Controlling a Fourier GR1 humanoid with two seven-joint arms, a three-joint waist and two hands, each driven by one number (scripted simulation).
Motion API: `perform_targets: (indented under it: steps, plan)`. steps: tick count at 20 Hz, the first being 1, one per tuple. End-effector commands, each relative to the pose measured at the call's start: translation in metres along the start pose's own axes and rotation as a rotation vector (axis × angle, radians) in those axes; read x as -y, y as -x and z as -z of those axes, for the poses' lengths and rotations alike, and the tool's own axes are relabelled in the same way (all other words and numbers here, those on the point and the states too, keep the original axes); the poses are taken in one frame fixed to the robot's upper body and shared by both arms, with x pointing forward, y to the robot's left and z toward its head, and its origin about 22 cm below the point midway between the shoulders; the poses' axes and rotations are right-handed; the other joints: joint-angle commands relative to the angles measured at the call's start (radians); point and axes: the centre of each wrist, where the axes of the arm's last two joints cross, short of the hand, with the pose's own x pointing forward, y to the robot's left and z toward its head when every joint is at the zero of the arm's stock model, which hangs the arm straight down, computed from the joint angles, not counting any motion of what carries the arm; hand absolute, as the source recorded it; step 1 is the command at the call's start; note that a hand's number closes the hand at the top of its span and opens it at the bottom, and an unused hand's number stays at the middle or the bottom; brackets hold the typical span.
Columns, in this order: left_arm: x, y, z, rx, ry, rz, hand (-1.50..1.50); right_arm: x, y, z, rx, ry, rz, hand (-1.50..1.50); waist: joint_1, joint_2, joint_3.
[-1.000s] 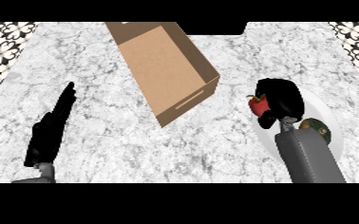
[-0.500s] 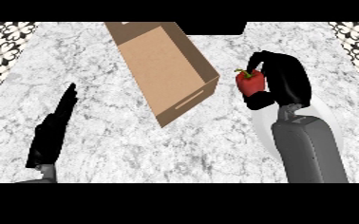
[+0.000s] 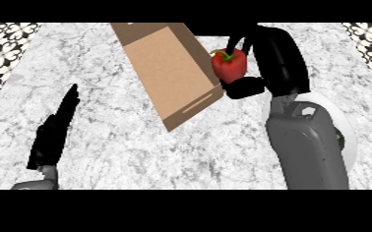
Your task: Pick the bell pepper from the plate and place it in the cardboard box
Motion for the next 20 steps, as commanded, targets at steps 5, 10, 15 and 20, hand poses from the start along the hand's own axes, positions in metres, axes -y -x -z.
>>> perform_targets:
  steps: [5,10,15,20]
  plan:
    - [0.005,0.0,-0.016,0.011,0.011,-0.008,0.0,0.003,-0.061,0.06,-0.013,-0.006,0.047,1.5,0.017,0.002,0.0]
    - [0.009,0.001,0.0,0.01,0.022,0.002,0.0,-0.03,-0.066,0.088,-0.046,-0.057,0.018,1.5,0.018,0.006,0.0]
    - [0.004,-0.021,0.003,0.016,0.015,0.004,0.0,-0.064,-0.067,0.103,-0.084,-0.105,-0.021,1.5,0.035,0.009,0.0]
    - [0.015,-0.028,0.004,0.055,0.061,-0.001,0.0,-0.086,-0.06,0.113,-0.151,-0.145,-0.046,1.5,0.068,0.016,-0.001]
